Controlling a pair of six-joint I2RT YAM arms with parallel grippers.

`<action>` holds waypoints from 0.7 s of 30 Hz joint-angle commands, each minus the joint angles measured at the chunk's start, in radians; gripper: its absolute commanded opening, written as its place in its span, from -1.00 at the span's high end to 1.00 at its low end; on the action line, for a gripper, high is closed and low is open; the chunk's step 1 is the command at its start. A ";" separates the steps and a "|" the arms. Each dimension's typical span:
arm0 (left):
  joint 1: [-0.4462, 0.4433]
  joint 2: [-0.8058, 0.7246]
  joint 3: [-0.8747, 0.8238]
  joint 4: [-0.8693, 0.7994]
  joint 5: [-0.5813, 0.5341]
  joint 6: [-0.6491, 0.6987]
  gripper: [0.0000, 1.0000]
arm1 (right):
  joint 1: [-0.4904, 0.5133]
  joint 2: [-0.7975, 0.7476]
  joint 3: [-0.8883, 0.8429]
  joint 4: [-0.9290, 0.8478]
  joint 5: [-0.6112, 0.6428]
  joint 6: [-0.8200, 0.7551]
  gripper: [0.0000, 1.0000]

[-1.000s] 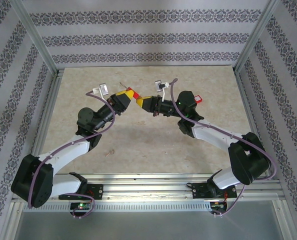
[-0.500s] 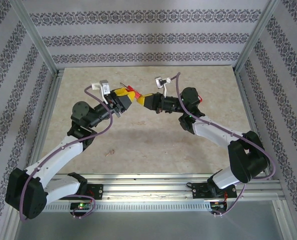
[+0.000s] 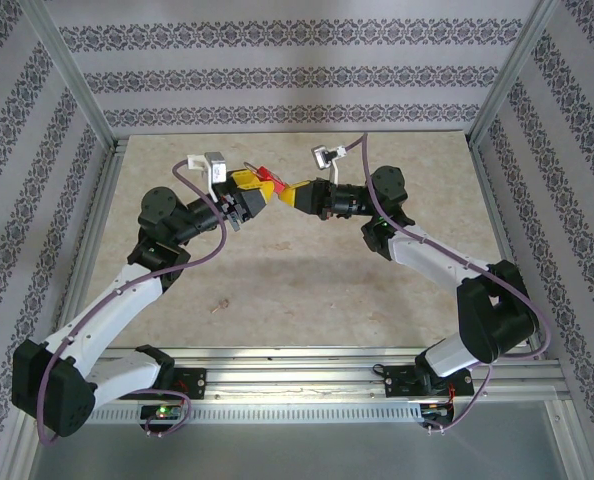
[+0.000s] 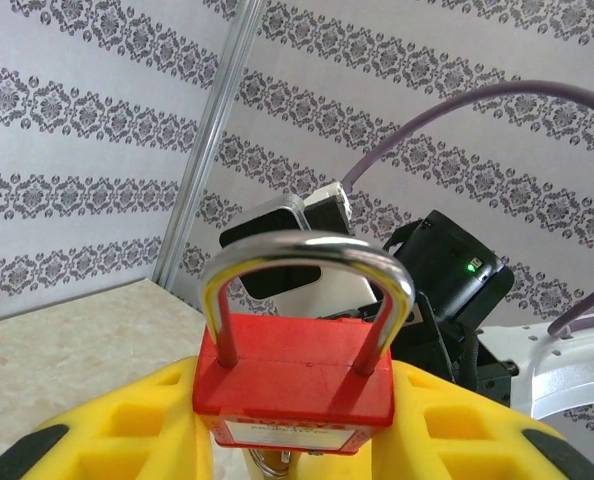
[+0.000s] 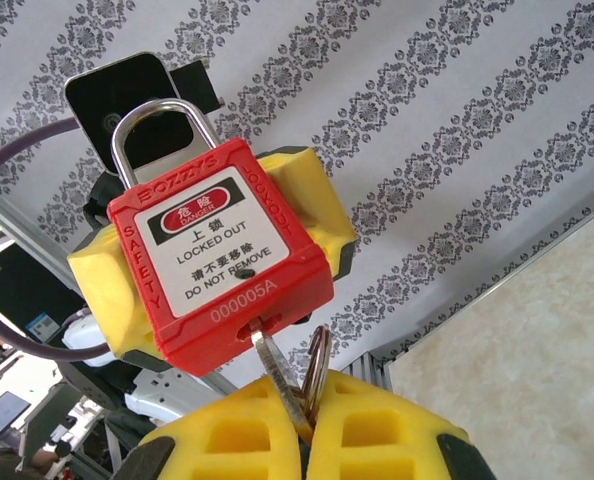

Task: Unlock with the key

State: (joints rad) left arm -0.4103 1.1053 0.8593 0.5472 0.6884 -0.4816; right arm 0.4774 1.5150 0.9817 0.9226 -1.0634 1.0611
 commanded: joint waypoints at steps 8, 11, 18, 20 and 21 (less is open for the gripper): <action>-0.024 -0.028 -0.038 -0.079 0.038 0.073 1.00 | -0.026 0.030 0.009 -0.002 0.135 0.042 0.96; -0.025 -0.030 -0.029 -0.117 0.025 0.094 1.00 | -0.025 0.029 0.006 -0.013 0.129 0.041 0.61; -0.018 -0.068 0.036 -0.375 -0.025 0.207 1.00 | -0.064 -0.018 -0.034 -0.143 0.132 -0.024 0.15; -0.016 -0.068 0.057 -0.456 -0.046 0.238 1.00 | -0.079 -0.038 -0.056 -0.171 0.126 -0.042 0.06; -0.016 -0.065 0.072 -0.501 -0.057 0.255 1.00 | -0.085 -0.045 -0.064 -0.174 0.125 -0.049 0.02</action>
State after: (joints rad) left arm -0.4179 1.0611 0.8658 0.2077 0.6460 -0.3130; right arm 0.4091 1.5204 0.9447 0.7788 -0.9607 1.0622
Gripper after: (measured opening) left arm 0.358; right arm 0.473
